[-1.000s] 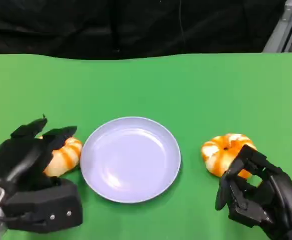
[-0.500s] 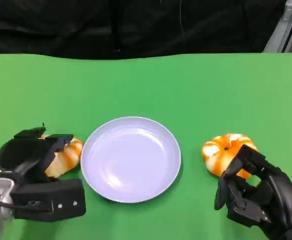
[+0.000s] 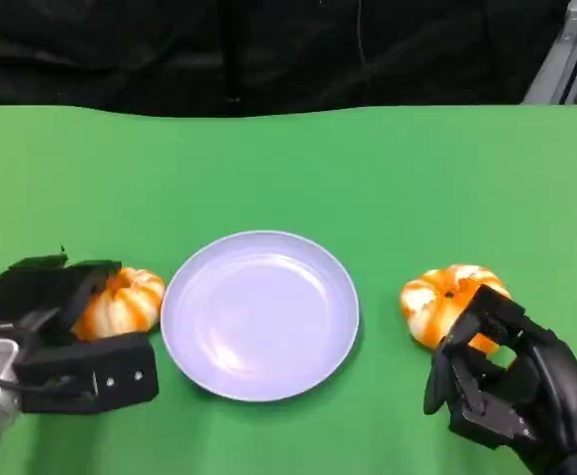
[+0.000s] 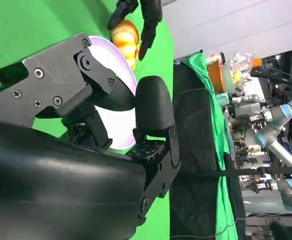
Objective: Grasp the bread from the table and place it into the plate.
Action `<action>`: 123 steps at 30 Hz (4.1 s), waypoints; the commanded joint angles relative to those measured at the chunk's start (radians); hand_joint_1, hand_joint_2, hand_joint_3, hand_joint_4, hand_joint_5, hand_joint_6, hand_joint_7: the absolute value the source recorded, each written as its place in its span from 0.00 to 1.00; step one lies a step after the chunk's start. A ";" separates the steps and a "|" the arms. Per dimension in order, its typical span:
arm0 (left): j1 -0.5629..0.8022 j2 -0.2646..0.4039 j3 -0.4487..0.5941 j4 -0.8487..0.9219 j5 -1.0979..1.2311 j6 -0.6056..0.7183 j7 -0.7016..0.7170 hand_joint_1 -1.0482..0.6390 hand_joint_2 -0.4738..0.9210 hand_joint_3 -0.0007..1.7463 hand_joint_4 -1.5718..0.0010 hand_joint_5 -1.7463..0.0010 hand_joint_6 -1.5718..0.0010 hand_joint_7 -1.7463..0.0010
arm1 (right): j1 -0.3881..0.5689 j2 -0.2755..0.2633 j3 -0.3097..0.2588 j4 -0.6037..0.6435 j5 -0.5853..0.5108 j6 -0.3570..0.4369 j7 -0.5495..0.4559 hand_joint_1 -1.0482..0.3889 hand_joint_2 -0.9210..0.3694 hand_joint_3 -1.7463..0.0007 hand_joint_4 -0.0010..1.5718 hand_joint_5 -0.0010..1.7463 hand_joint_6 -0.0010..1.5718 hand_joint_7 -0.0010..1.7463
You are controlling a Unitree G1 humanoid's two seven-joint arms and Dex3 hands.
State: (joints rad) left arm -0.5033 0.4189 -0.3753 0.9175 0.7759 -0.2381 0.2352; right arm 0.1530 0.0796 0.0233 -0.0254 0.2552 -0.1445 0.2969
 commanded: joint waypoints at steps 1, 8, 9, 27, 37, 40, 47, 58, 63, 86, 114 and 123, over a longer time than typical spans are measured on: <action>-0.025 -0.009 -0.022 0.044 -0.016 -0.010 0.023 0.18 1.00 0.05 0.82 0.97 0.72 0.99 | 0.005 -0.005 0.001 -0.015 0.004 -0.002 -0.005 0.65 0.28 0.32 0.55 1.00 0.39 0.99; -0.031 -0.031 -0.063 0.078 -0.012 -0.014 0.028 0.34 1.00 0.07 0.68 0.95 0.66 0.98 | 0.003 -0.006 -0.001 -0.012 0.012 -0.006 0.002 0.65 0.28 0.31 0.55 1.00 0.39 0.99; -0.034 -0.034 -0.069 0.088 -0.012 -0.015 0.030 0.35 1.00 0.08 0.66 0.95 0.65 0.98 | 0.003 -0.005 0.000 -0.014 0.011 -0.004 0.000 0.65 0.28 0.31 0.55 1.00 0.39 0.99; -0.027 -0.062 -0.038 0.107 -0.106 0.008 0.123 0.60 1.00 0.14 0.49 0.13 0.59 0.18 | 0.006 -0.005 0.000 -0.021 0.008 -0.004 -0.006 0.65 0.28 0.30 0.55 1.00 0.40 0.99; -0.018 -0.013 0.011 -0.017 -0.132 0.070 0.118 0.58 1.00 0.12 0.56 0.00 0.64 0.15 | 0.005 -0.012 -0.007 -0.016 0.013 -0.002 0.000 0.65 0.28 0.31 0.55 1.00 0.40 0.99; -0.012 0.007 0.026 -0.074 -0.137 0.083 0.098 0.57 1.00 0.12 0.57 0.00 0.68 0.03 | 0.005 -0.014 -0.008 -0.017 0.015 0.005 0.002 0.65 0.28 0.31 0.55 1.00 0.40 0.99; 0.028 0.028 0.053 -0.284 -0.143 0.117 0.048 0.58 0.97 0.10 0.56 0.00 0.68 0.00 | 0.005 -0.017 -0.012 -0.015 0.022 0.008 0.007 0.65 0.28 0.32 0.55 1.00 0.40 0.98; 0.074 -0.042 -0.007 -0.495 -0.091 0.118 -0.030 0.59 1.00 0.13 0.53 0.00 0.66 0.00 | 0.003 -0.008 -0.008 -0.011 0.018 0.000 0.005 0.65 0.27 0.33 0.54 1.00 0.40 0.97; 0.057 -0.092 -0.052 -0.460 -0.071 0.111 -0.051 0.57 1.00 0.16 0.55 0.00 0.68 0.00 | 0.004 -0.007 -0.004 -0.015 0.007 -0.004 0.000 0.65 0.27 0.32 0.55 1.00 0.40 0.98; 0.036 -0.099 -0.112 -0.421 -0.097 0.016 -0.294 0.02 1.00 0.30 0.97 0.99 0.81 1.00 | 0.012 -0.004 0.001 -0.030 0.002 0.002 -0.011 0.64 0.29 0.31 0.55 1.00 0.40 0.98; 0.203 -0.200 0.202 -0.508 -0.654 -0.079 -0.435 0.66 0.95 0.35 0.30 0.75 0.30 0.88 | 0.017 -0.004 0.007 -0.047 0.003 0.011 -0.022 0.65 0.28 0.30 0.55 1.00 0.41 0.97; 0.405 -0.092 0.378 -0.912 -1.088 0.326 -0.745 0.67 0.70 0.82 0.39 0.00 0.47 0.00 | 0.021 -0.005 0.013 -0.058 -0.005 0.018 -0.030 0.64 0.29 0.31 0.55 1.00 0.40 0.98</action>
State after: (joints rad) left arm -0.1562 0.2545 -0.0426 0.0991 -0.2466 0.0079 -0.4384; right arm 0.1671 0.0830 0.0400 -0.0636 0.2500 -0.1296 0.2779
